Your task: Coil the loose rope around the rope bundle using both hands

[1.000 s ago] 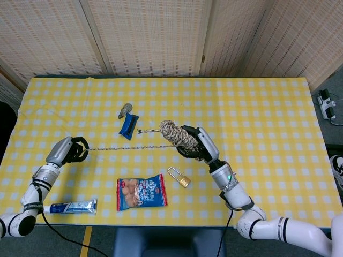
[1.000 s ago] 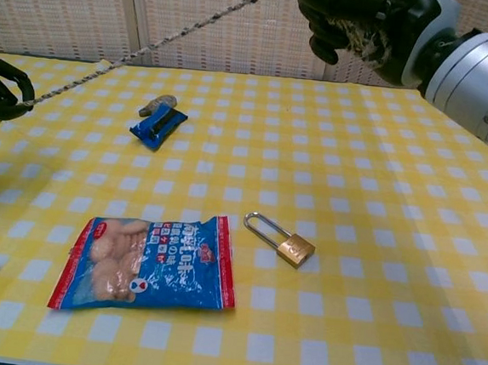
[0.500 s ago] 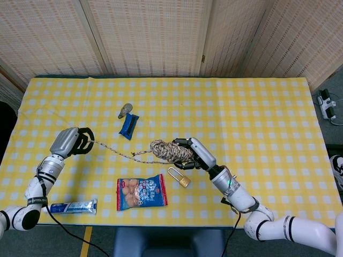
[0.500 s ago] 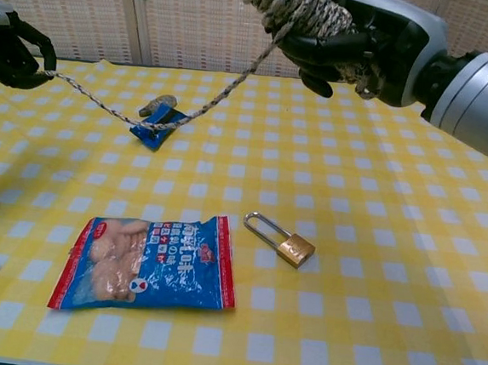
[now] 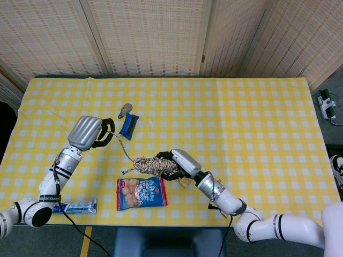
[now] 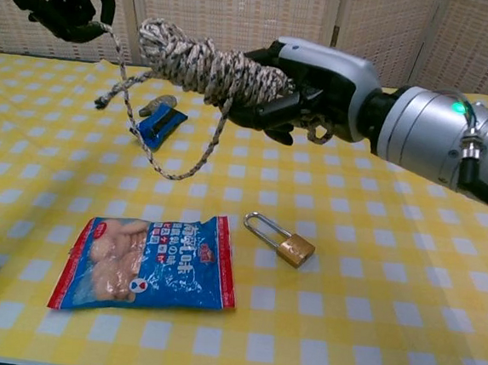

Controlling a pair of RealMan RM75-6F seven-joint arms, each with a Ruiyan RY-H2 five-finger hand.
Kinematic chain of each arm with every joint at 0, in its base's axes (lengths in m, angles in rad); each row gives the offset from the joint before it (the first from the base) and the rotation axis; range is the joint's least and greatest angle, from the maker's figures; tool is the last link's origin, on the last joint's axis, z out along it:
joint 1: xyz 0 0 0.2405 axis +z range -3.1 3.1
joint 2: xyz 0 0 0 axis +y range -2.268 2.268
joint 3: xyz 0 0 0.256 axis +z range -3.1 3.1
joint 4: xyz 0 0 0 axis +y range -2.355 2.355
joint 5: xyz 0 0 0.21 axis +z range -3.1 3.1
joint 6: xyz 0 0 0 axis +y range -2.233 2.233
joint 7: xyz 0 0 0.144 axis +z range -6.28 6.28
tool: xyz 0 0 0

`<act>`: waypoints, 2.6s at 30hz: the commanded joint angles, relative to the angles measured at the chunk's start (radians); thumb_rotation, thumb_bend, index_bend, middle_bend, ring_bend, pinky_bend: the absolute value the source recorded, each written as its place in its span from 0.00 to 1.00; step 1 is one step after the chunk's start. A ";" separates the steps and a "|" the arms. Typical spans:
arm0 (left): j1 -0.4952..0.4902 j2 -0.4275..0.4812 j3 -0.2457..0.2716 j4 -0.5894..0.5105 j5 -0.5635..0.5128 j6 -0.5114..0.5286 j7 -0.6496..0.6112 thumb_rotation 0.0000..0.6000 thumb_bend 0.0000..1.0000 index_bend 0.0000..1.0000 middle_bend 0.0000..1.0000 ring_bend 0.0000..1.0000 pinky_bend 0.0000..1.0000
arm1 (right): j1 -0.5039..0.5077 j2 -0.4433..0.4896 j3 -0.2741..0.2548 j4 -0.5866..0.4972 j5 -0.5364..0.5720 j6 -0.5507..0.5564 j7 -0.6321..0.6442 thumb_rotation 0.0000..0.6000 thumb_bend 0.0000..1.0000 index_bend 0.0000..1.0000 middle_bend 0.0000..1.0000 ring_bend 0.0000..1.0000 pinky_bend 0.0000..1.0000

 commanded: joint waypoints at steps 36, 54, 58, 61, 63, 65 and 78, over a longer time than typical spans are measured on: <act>0.034 -0.016 0.114 -0.248 0.292 0.116 -0.195 1.00 0.58 0.70 0.89 0.86 0.83 | 0.034 -0.421 0.237 0.202 0.464 0.085 -0.058 1.00 0.65 0.98 0.81 0.90 0.82; 0.076 -0.009 0.171 -0.152 0.268 0.067 -0.433 1.00 0.58 0.70 0.89 0.86 0.83 | -0.031 -0.362 0.290 0.223 0.145 0.074 0.333 1.00 0.65 0.98 0.81 0.89 0.82; 0.083 -0.012 0.170 -0.109 0.235 0.051 -0.455 1.00 0.58 0.70 0.89 0.86 0.83 | -0.049 -0.306 0.275 0.193 0.083 0.069 0.390 1.00 0.65 0.98 0.81 0.89 0.82; 0.086 -0.016 0.167 -0.073 0.204 0.035 -0.471 1.00 0.58 0.70 0.89 0.86 0.83 | -0.059 -0.267 0.258 0.175 0.041 0.072 0.420 1.00 0.65 0.98 0.81 0.90 0.82; 0.088 -0.021 0.164 -0.051 0.185 0.026 -0.480 1.00 0.58 0.70 0.89 0.86 0.83 | -0.064 -0.246 0.246 0.168 0.017 0.075 0.432 1.00 0.65 0.98 0.81 0.90 0.82; 0.091 -0.028 0.160 -0.024 0.164 0.017 -0.487 1.00 0.58 0.70 0.89 0.86 0.83 | -0.069 -0.222 0.235 0.157 -0.004 0.077 0.453 1.00 0.65 0.98 0.81 0.90 0.82; 0.097 -0.041 0.146 0.054 0.127 -0.023 -0.507 1.00 0.58 0.70 0.89 0.86 0.83 | -0.074 -0.116 0.168 0.112 -0.095 0.110 0.504 1.00 0.65 0.98 0.81 0.90 0.82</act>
